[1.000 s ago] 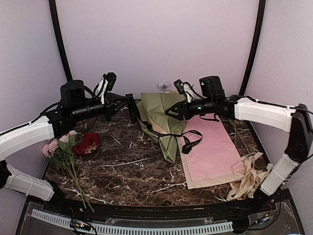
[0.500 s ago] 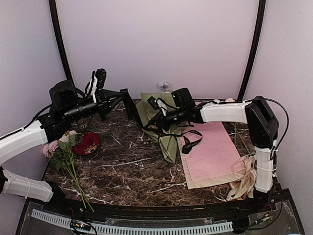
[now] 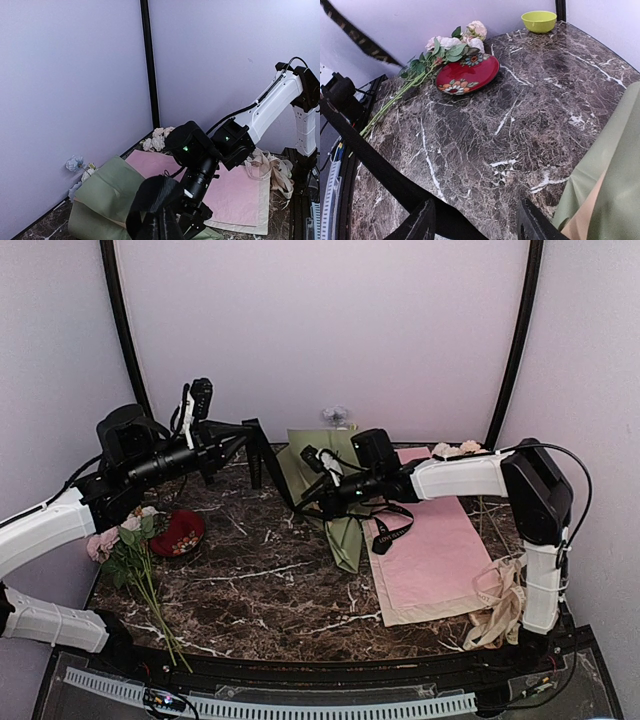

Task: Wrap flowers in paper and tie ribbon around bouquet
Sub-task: Cross the half-tied ribbon over the folded bouquet.

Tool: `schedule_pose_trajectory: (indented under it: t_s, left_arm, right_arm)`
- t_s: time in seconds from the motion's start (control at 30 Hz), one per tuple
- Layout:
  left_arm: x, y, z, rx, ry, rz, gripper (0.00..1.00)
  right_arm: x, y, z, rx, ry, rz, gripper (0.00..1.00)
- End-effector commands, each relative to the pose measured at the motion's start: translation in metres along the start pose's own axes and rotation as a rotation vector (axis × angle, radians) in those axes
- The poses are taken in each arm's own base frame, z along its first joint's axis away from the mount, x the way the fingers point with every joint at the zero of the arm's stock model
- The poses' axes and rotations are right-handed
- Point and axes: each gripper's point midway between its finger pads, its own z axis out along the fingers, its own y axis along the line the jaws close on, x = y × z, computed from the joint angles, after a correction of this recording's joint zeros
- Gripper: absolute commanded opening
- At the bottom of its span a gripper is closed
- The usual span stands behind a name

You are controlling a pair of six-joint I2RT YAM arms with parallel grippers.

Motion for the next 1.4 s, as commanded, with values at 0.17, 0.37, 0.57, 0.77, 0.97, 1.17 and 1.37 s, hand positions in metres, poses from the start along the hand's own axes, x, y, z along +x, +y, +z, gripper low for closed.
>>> schedule_pose_trajectory:
  t_s: [0.17, 0.37, 0.57, 0.77, 0.97, 1.17, 1.37]
  left_arm:
    - [-0.006, 0.007, -0.007, -0.064, -0.015, 0.054, 0.00]
    - [-0.002, 0.013, -0.007, -0.092, 0.000, 0.059, 0.00]
    - [0.000, 0.016, -0.007, -0.112, 0.009, 0.063, 0.00]
    - [0.003, 0.017, -0.006, -0.114, 0.019, 0.063, 0.00]
    - [0.004, 0.017, -0.006, -0.117, 0.022, 0.068, 0.00]
    - [0.004, 0.017, -0.007, -0.116, 0.022, 0.068, 0.00]
    - [0.006, 0.021, -0.007, -0.141, 0.030, 0.064, 0.00]
  right_arm:
    - [-0.004, 0.034, 0.004, -0.145, 0.032, -0.038, 0.54]
    - [0.003, 0.034, 0.010, -0.136, 0.056, -0.036, 0.50]
    - [-0.001, 0.040, 0.006, -0.144, 0.055, -0.054, 0.57]
    - [0.001, 0.042, 0.003, -0.142, 0.068, -0.072, 0.59]
    - [-0.001, 0.046, 0.000, -0.149, 0.067, -0.088, 0.59]
    - [-0.003, 0.035, -0.001, -0.078, 0.073, -0.102, 0.27]
    - [-0.007, 0.030, 0.001, -0.054, 0.051, -0.085, 0.01]
